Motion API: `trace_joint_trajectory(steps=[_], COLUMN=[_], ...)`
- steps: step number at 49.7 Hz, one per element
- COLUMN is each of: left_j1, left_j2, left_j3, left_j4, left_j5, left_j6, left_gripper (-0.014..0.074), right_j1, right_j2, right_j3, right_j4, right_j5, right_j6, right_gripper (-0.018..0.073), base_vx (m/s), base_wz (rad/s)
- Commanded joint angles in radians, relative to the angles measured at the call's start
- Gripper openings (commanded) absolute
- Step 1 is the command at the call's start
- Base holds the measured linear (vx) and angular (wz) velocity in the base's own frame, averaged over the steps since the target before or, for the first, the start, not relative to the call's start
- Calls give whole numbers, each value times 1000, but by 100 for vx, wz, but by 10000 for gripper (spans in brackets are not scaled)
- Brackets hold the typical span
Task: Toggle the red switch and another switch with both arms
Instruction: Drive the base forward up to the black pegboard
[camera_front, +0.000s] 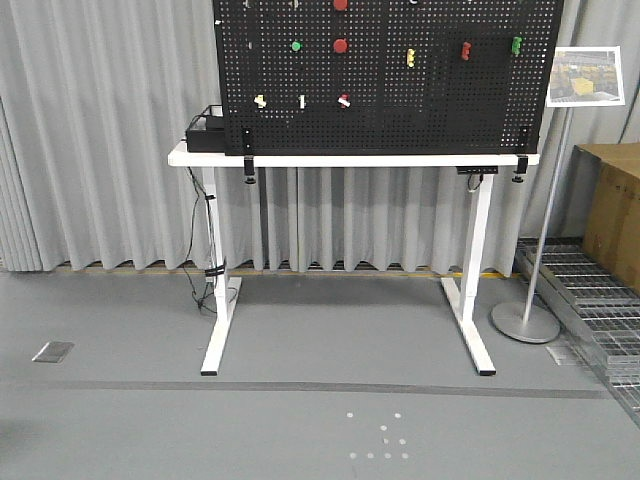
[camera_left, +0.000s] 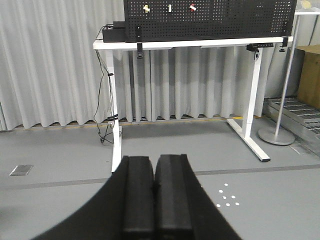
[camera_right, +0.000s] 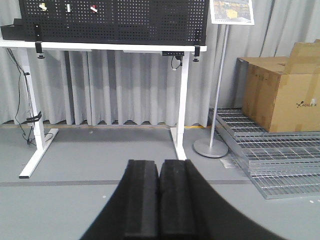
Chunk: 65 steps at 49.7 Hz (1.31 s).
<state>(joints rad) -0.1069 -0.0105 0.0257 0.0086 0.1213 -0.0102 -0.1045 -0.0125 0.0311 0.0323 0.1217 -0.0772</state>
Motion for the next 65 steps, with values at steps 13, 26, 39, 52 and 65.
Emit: trace_joint_trajectory(steps=[13, 26, 39, 52, 65], left_j1=[-4, -4, -4, -4, -4], left_j2=[-18, -18, -18, -18, -18], left_j3=[20, 20, 20, 20, 20], left_j4=[-9, -9, -9, -9, -9], left_j5=[-81, -81, -81, -81, -81], left_j6=[-9, -9, -9, -9, -9], left_gripper=[-6, -6, -6, -6, -6], right_j1=[-7, -7, -7, -7, -7], right_j2=[-10, -10, -10, -10, -10], right_j3=[5, 5, 5, 5, 5], right_j4=[-9, -9, -9, -9, -9], right_j5=[-85, -85, -85, -85, -85], right_j6=[-6, -6, -6, -6, -6], right_gripper=[-6, -6, -6, -6, -6], base_vx=[0, 0, 0, 4, 18], base_wz=[0, 0, 0, 1, 3])
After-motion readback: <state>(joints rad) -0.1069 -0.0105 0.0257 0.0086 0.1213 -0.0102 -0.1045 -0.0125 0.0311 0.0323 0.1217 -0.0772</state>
